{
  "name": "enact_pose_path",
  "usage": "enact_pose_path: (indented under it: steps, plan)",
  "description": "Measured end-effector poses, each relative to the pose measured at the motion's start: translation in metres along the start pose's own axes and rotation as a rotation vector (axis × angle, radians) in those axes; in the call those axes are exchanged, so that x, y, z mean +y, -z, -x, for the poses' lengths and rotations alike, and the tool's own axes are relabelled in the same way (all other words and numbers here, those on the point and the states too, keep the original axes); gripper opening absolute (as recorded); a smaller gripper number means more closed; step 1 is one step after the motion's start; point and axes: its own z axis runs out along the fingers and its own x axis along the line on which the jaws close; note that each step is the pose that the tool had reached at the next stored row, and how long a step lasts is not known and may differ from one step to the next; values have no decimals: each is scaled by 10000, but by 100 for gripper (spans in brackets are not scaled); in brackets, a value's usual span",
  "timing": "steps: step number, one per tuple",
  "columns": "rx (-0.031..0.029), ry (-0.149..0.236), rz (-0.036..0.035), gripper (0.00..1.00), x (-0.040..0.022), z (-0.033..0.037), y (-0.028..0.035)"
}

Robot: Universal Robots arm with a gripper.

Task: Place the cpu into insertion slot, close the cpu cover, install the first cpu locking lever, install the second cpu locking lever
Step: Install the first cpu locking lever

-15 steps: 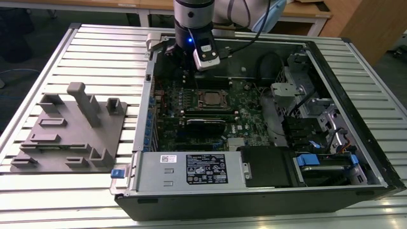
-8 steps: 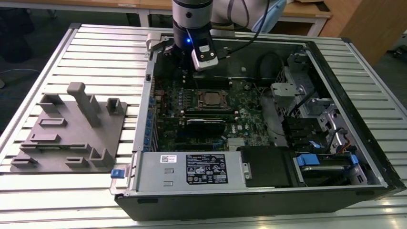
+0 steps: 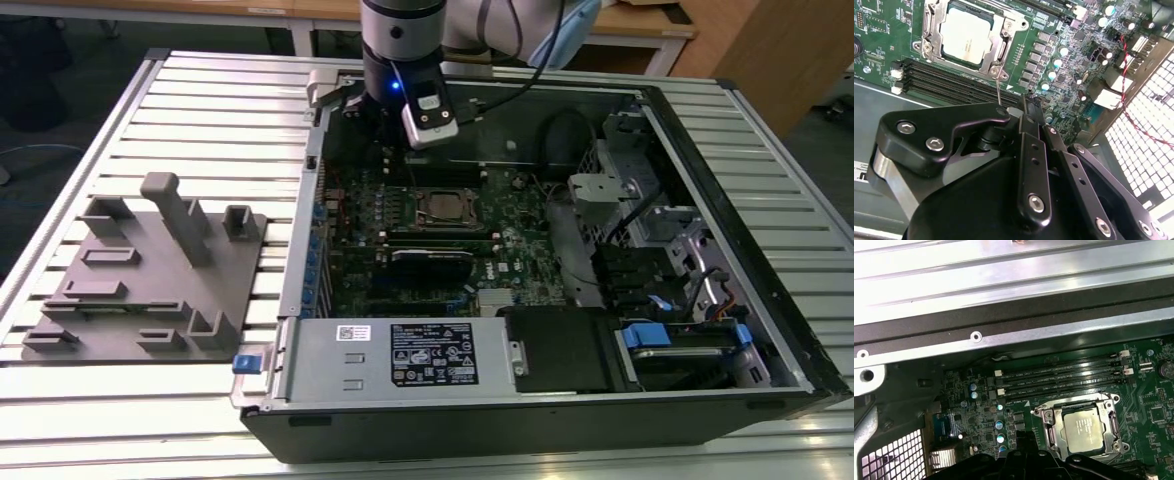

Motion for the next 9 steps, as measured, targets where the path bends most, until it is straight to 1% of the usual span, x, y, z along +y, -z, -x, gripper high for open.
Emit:
enact_pose_path:
  steps: [4, 8, 9]
  plan:
    - [7, 56, 0, 10, 0, 0, 0]
    - [76, 676, -3, 10, 0, 0, -3]
    - [80, 719, -3, 10, 0, 0, -2]
